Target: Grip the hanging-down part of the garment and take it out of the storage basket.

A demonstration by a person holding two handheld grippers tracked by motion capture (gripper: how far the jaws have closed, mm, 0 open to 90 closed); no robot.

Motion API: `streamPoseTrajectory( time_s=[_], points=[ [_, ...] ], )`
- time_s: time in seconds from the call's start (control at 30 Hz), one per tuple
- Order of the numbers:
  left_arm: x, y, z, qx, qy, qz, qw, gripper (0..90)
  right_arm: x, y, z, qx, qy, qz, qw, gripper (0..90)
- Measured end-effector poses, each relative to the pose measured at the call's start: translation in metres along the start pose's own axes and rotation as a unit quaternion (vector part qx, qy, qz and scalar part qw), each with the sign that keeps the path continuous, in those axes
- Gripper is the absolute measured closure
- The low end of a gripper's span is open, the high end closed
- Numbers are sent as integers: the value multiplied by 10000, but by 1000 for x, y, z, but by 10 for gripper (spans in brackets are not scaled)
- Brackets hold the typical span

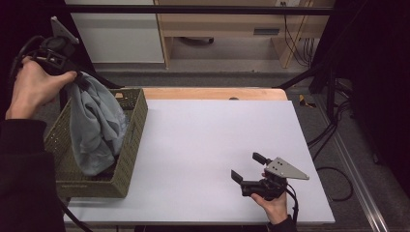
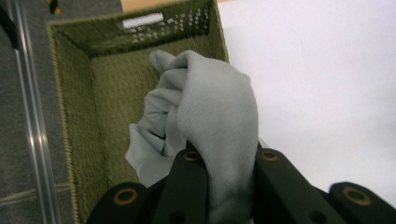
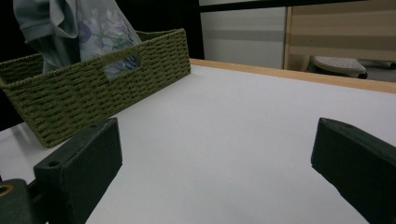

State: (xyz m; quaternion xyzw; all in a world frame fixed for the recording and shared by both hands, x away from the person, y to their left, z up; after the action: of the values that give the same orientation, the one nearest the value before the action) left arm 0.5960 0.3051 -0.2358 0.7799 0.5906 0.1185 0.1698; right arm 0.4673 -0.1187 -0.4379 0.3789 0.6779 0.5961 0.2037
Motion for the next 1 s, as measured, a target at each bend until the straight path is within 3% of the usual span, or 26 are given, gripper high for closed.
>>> streamPoseTrajectory(
  time_s=[0.33, 0.53, 0.9, 1.0],
  points=[
    [-3, 3, -26, -203, 3, 49, 9998, 863, 14, 10, 19, 4, 192, -79, 9998, 21],
    [-2, 2, -27, -181, -11, 45, 9998, 863, 27, 19, 35, -28, 339, -89, 9994, 21],
    [2, -1, -22, -114, -13, -8, 9999, 862, 73, 39, 93, 24, 815, -176, 9965, 31],
    [2, -2, -22, -70, 10, -21, 10000, 862, 81, 42, 102, 64, 878, -204, 9959, 32]
  ],
)
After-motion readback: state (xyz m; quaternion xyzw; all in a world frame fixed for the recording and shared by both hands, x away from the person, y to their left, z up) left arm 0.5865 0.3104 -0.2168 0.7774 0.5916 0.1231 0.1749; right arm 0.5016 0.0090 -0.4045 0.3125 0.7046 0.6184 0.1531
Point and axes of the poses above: each handheld gripper's, and its own axes: z roughly forward along the jaws, y roughly out of its top, x roughly to its left, the point moved 10 cm from there along z, roughly forward along the jaws, and after that the axes turned 2 degrees about z, right-handed, at the moved point
